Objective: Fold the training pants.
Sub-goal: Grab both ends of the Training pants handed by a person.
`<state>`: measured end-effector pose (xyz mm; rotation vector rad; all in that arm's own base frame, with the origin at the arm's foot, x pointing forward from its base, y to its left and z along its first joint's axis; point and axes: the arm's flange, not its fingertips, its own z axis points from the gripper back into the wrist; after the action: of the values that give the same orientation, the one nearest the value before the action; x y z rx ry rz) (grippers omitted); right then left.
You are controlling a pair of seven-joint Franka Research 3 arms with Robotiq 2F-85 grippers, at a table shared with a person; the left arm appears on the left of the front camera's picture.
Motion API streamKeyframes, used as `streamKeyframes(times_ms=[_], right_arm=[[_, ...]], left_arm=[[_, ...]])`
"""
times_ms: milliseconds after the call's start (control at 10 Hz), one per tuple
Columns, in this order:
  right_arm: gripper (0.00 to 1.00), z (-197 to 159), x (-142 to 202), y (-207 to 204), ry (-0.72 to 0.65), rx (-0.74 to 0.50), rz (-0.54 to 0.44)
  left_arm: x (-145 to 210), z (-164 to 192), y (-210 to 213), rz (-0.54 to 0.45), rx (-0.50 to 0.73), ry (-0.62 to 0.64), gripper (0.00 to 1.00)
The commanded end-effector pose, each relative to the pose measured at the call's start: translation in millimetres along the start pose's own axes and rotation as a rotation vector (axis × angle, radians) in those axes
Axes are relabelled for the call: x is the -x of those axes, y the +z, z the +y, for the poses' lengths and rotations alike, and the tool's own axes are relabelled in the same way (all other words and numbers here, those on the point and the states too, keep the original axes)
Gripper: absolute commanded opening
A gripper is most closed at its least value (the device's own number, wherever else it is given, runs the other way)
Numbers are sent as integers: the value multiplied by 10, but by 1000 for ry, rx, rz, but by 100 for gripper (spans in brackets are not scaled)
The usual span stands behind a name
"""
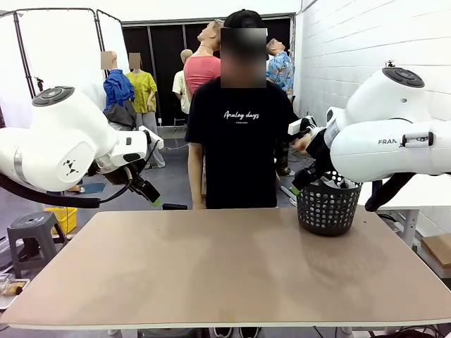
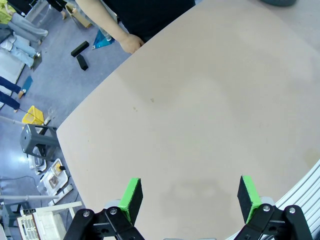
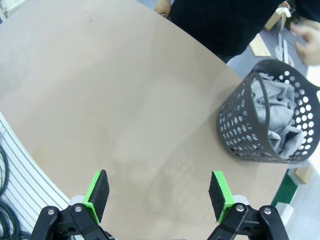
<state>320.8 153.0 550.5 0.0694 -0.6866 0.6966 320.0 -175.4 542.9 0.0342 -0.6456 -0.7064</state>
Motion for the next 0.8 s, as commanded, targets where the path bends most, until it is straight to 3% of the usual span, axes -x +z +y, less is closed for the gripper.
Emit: streamKeyframes(times_ms=[0, 700], right_arm=[[100, -4, 3, -18, 3, 0, 5], [100, -4, 3, -18, 3, 0, 5]], left_arm=[[5, 4, -9, 0, 5, -6, 100], [5, 4, -9, 0, 5, -6, 100]])
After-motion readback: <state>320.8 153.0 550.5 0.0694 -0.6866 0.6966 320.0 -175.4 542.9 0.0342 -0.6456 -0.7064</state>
